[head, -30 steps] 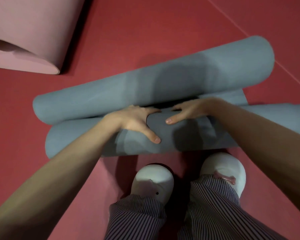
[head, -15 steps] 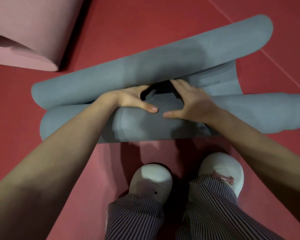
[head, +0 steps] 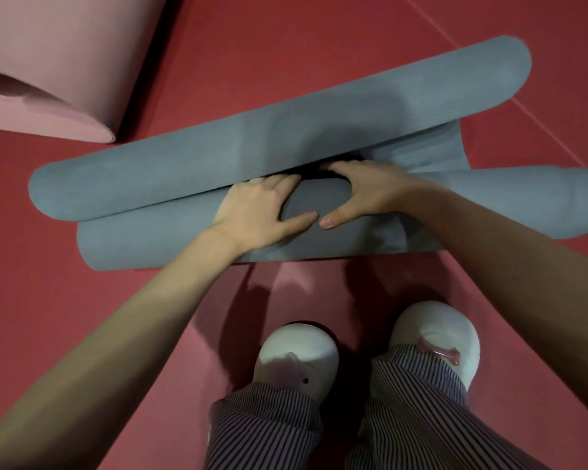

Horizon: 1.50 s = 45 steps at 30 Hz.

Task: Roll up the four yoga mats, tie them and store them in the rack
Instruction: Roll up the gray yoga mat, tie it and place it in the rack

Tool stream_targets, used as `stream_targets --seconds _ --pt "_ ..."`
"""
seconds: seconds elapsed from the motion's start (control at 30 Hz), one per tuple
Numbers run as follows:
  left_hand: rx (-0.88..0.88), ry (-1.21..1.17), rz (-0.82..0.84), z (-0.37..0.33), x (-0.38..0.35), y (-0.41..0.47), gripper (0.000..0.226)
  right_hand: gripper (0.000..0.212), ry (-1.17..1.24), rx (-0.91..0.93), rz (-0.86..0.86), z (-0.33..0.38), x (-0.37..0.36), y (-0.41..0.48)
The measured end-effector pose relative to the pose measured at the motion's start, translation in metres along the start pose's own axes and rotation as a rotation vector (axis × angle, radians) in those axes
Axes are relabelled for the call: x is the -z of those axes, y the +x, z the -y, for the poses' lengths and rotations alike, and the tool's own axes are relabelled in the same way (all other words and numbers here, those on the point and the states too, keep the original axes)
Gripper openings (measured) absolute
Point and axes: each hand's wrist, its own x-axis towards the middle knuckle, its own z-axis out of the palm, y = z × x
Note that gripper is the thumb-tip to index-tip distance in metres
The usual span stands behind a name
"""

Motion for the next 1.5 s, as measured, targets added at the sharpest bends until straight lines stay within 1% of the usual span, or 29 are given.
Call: stream_targets --seconds 0.1,0.13,0.2,0.27,0.33,0.37,0.4,0.5,0.57,0.63,0.73,0.8,0.87,0.97,1.03,1.1,1.17,1.23,1.27,1.3,1.4,1.43,1.5 --pt "0.001 0.12 0.123 -0.004 0.0 -0.003 0.116 0.103 0.113 0.017 0.017 -0.001 0.005 0.0" --pt "0.008 0.135 0.152 -0.005 0.002 -0.001 0.12 0.101 0.127 0.022 0.022 -0.001 0.007 0.0" --pt "0.023 0.123 0.154 -0.003 0.006 0.006 0.12 0.096 0.102 -0.001 -0.046 0.001 0.007 -0.001" --pt "0.022 0.089 0.165 0.002 0.011 0.015 0.118 0.085 0.01 -0.034 -0.171 0.003 0.007 -0.003" --pt "0.011 0.042 0.212 0.007 0.017 0.025 0.115 0.072 -0.068 -0.009 -0.266 0.004 0.004 -0.009" --pt "0.011 0.017 0.237 0.01 0.02 0.029 0.113 0.07 -0.077 0.006 -0.277 0.004 0.002 -0.012" --pt "0.013 -0.008 0.256 0.012 0.022 0.032 0.11 0.075 -0.073 0.006 -0.261 0.005 0.0 -0.015" --pt "0.014 -0.055 0.279 0.014 0.027 0.037 0.107 0.105 -0.175 -0.006 -0.166 0.009 -0.002 -0.016" --pt "0.003 -0.067 0.263 0.015 0.025 0.036 0.11 0.109 -0.233 -0.011 -0.162 0.012 -0.002 -0.014" --pt "-0.011 -0.047 0.245 0.015 0.024 0.034 0.112 0.105 -0.219 -0.025 -0.158 0.013 0.001 -0.012" --pt "0.01 0.043 0.277 0.011 0.025 0.032 0.119 0.1 -0.174 -0.036 -0.138 0.011 0.01 -0.007" --pt "0.057 0.112 0.228 0.003 0.021 0.028 0.125 0.099 -0.167 -0.051 -0.124 0.01 0.016 -0.003" --pt "0.096 0.148 0.158 -0.004 0.015 0.025 0.126 0.103 -0.192 -0.063 -0.134 0.01 0.015 -0.001" --pt "0.09 0.14 0.114 -0.003 0.01 0.023 0.123 0.107 -0.209 -0.052 -0.224 0.009 0.009 -0.005" --pt "0.056 0.119 0.101 0.003 0.013 0.027 0.121 0.105 -0.167 -0.06 -0.314 0.008 0.007 -0.009" --pt "0.04 0.075 0.101 0.009 0.019 0.033 0.117 0.098 -0.13 -0.097 -0.403 0.009 0.007 -0.009" --pt "0.058 0.008 0.106 0.015 0.025 0.04 0.111 0.084 -0.114 -0.132 -0.471 0.01 0.007 -0.006" --pt "0.078 -0.038 0.087 0.021 0.028 0.044 0.104 0.073 -0.112 -0.14 -0.493 0.01 0.007 -0.002" --pt "0.085 -0.043 0.07 0.022 0.028 0.046 0.1 0.073 -0.119 -0.127 -0.48 0.01 0.008 -0.001" --pt "0.088 -0.042 0.051 0.023 0.027 0.046 0.096 0.078 -0.138 -0.11 -0.45 0.009 0.008 -0.001" --pt "0.079 -0.04 0.027 0.024 0.024 0.046 0.096 0.115 -0.293 -0.078 -0.287 0.007 0.008 -0.003" --pt "0.079 -0.038 0.013 0.024 0.024 0.044 0.098 0.122 -0.339 -0.085 -0.257 0.007 0.009 -0.002" --pt "0.079 0.005 -0.029 0.022 0.02 0.04 0.103 0.126 -0.374 -0.131 -0.223 0.008 0.013 0.002"
